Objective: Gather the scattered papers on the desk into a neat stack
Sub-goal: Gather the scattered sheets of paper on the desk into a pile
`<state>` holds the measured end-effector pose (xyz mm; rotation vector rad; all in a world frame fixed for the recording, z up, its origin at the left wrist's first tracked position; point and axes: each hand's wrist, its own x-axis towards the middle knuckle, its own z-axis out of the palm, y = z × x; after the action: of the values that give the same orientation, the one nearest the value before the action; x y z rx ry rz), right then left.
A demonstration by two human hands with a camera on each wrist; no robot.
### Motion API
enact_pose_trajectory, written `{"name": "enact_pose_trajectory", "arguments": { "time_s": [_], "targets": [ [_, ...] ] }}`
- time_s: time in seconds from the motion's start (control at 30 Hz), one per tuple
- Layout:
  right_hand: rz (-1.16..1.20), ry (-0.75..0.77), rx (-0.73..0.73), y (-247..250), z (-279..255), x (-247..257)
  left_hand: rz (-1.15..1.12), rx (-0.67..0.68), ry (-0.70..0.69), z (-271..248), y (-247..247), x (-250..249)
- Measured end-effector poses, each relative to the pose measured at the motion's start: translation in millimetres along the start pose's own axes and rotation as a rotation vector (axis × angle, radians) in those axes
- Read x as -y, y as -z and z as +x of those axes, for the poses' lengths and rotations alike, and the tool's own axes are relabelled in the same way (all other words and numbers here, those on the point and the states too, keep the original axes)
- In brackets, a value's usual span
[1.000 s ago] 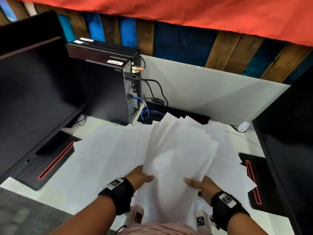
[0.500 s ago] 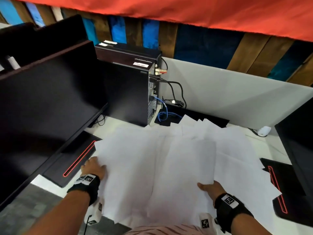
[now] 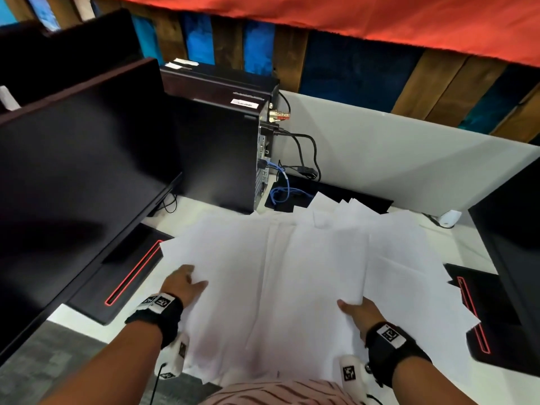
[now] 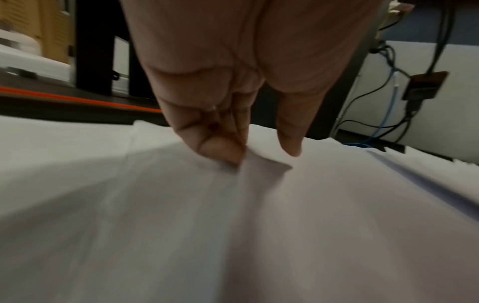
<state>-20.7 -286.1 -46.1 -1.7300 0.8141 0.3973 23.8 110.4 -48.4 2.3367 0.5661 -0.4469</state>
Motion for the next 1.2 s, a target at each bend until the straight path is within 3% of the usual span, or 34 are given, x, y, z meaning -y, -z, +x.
{"name": "enact_pose_trajectory", "arguments": {
  "time_s": [0.17,0.37,0.57,0.77,0.93,1.1,1.2],
  "targets": [
    [-0.012,-0.019,0.084,-6,-9,2,0.029,0.183,-0.109,-21,-33,-27],
    [-0.016,0.033,0.111,-7,-2,-5,-0.026,0.375,-0.102,-46,-75,-61],
    [-0.073,0.064,0.157,2,3,-8,-0.333,0.285,-0.110,-62,-85,-81],
    [-0.138,0.177,-0.223,34,-14,17,-0.444,0.147,-0.067,-60,-76,-89],
    [-0.063,0.115,-0.367,78,-13,21,-0.349,0.136,-0.039,-63,-81,-85],
    [-0.283,-0.012,-0.217,75,-7,4,-0.191,0.236,-0.056,-77,-107,-100],
    [-0.451,-0.008,-0.107,56,-7,-2,-0.206,0.314,-0.076,-85,-119,-111]
  ]
}}
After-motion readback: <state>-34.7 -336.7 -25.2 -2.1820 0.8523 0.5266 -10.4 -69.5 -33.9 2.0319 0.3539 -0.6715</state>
